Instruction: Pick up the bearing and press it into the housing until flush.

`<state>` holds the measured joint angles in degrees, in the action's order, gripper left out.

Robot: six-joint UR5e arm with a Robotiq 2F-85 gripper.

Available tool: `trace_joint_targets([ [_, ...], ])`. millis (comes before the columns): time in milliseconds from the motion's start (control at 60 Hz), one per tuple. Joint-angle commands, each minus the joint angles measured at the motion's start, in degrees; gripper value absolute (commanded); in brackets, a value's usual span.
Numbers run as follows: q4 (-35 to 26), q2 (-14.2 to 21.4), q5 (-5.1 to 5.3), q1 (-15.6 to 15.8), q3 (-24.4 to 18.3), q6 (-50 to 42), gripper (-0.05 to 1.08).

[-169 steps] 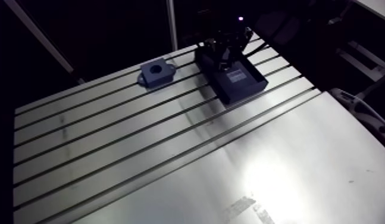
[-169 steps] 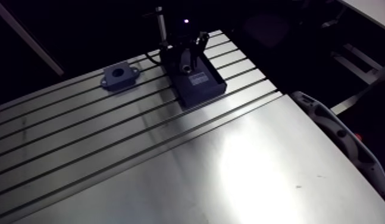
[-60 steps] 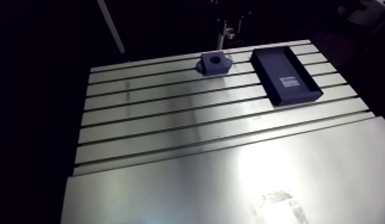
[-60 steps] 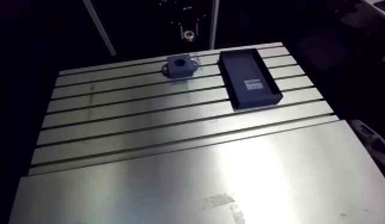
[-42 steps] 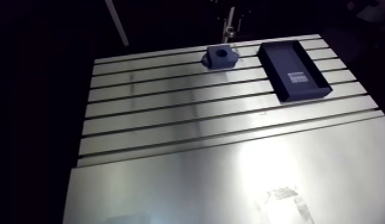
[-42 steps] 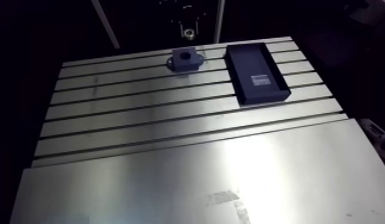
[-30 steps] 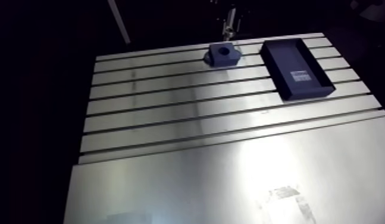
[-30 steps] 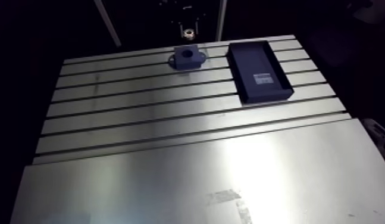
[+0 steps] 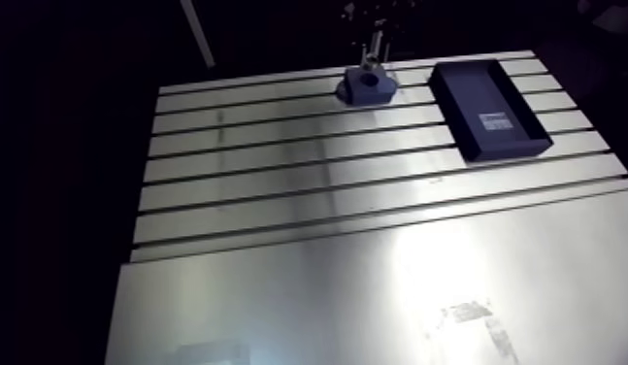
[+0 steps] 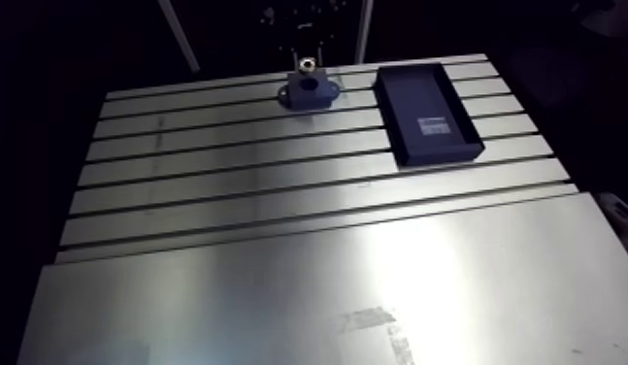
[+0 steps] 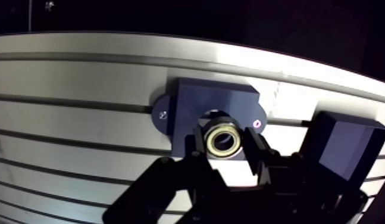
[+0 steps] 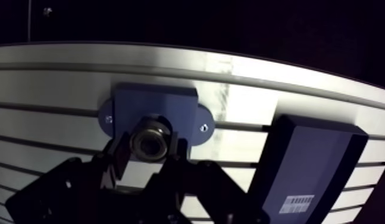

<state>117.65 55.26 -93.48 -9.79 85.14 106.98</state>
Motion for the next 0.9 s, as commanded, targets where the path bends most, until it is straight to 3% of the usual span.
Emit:
trace_joint_targets([
  [17,0.76,-0.69,0.01,0.03,0.77,0.01,0.71],
  [900,1.05,-0.74,0.01,-0.06,1.46,-0.06,0.71],
])
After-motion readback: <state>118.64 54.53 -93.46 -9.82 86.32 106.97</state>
